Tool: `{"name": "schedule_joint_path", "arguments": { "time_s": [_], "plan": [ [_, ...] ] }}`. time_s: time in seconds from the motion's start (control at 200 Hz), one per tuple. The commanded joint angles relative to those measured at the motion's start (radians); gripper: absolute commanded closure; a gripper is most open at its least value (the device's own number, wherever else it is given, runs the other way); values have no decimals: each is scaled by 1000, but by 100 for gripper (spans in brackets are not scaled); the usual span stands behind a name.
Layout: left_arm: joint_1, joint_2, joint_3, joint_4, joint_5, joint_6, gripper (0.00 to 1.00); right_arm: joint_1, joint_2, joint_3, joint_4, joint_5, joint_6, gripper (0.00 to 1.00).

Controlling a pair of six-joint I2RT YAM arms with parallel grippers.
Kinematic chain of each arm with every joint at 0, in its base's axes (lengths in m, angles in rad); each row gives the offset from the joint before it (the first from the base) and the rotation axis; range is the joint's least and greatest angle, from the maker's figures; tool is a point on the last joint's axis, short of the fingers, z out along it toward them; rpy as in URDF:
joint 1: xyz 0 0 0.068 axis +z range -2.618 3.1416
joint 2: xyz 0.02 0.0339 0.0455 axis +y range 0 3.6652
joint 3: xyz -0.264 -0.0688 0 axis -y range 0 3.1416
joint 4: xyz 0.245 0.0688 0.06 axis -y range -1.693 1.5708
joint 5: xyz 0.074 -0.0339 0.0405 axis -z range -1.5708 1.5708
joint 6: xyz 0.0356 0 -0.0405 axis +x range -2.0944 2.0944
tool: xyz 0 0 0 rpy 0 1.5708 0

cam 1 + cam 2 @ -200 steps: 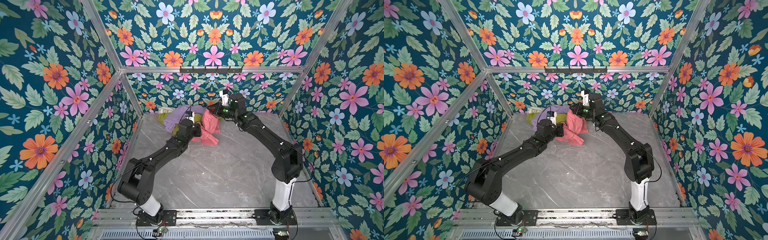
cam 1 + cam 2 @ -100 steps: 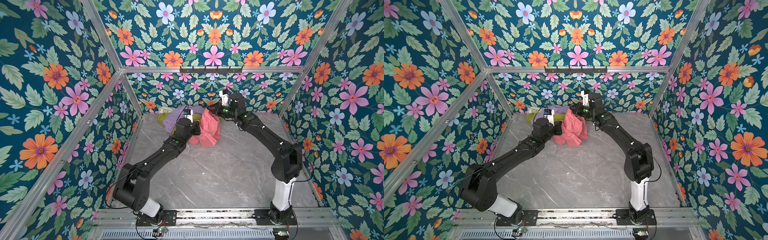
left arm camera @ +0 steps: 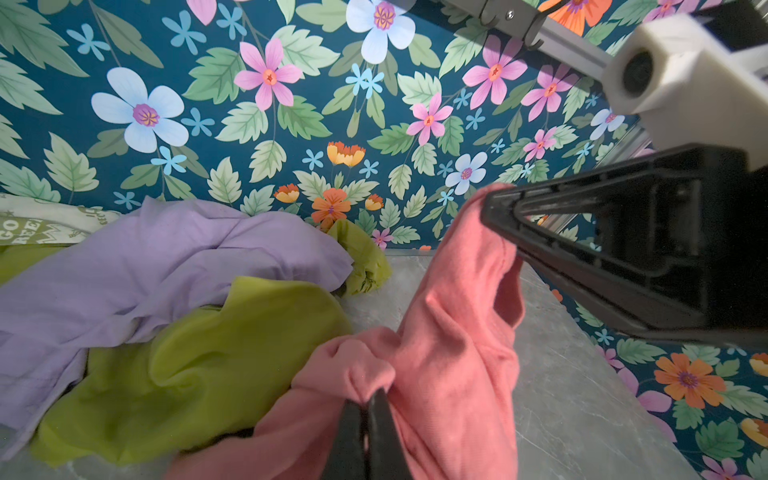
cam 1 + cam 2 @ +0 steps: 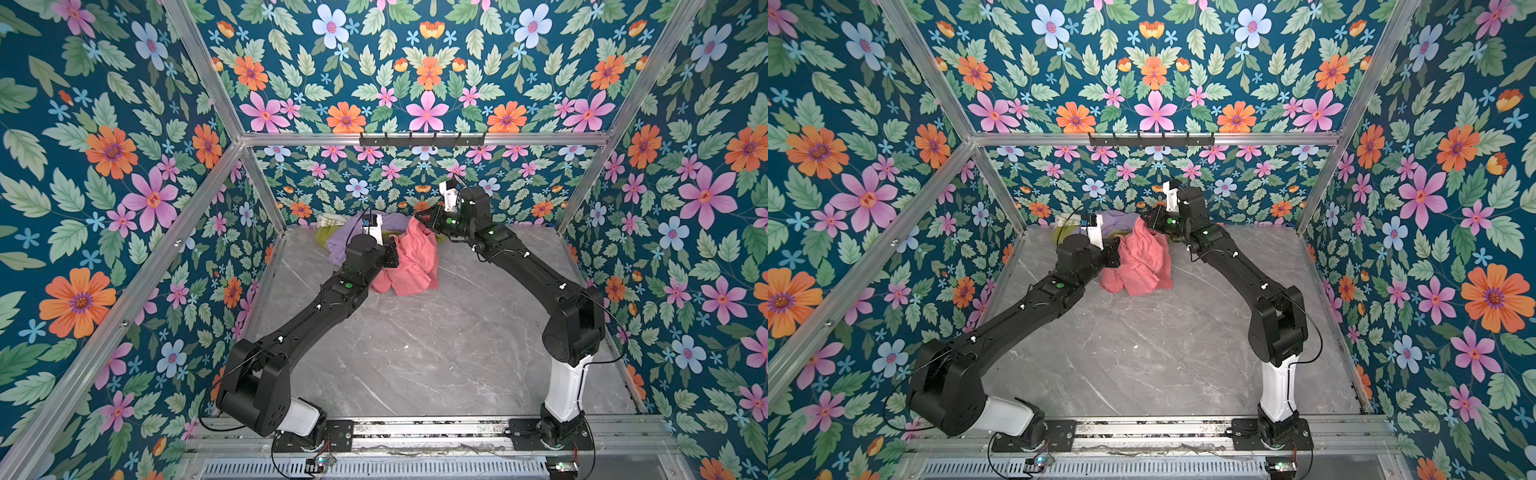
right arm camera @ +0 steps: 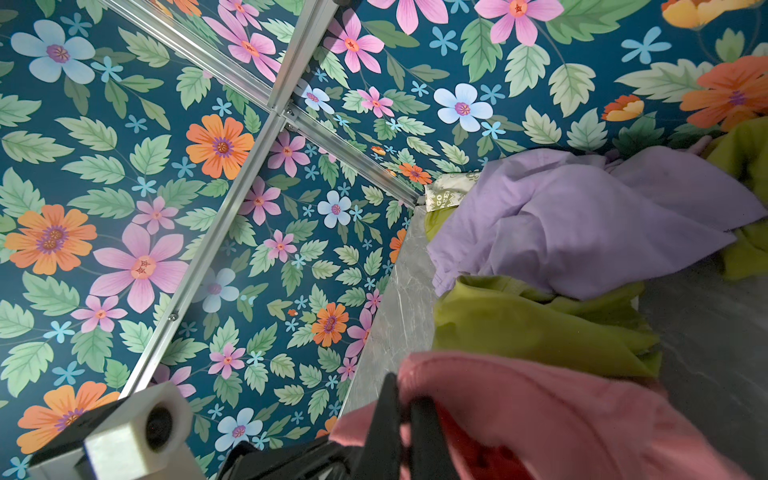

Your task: Pick out a specific cloth from the pile

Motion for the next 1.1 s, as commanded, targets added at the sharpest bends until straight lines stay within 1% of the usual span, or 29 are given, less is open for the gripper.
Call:
{"name": "schedule_joint_path", "arguments": {
  "time_s": [0.0, 0.595, 0.725, 0.905, 1.095],
  "plan": [
    [1, -22, -2, 44, -11, 11, 98, 0, -2, -3, 28, 0, -12, 100],
    [1, -79, 12, 31, -9, 3, 98, -12, -26, -41, 46, 6, -8, 100],
    [-1, -82, 26, 25, 3, -6, 99, -11, -28, -41, 48, 6, -9, 100],
    [-16, -85, 40, 19, -7, 3, 100, -11, -26, -42, 47, 6, -7, 100],
    [-58, -80, 56, 16, -42, 46, 100, -12, -27, -41, 39, 8, -8, 100]
  ]
}}
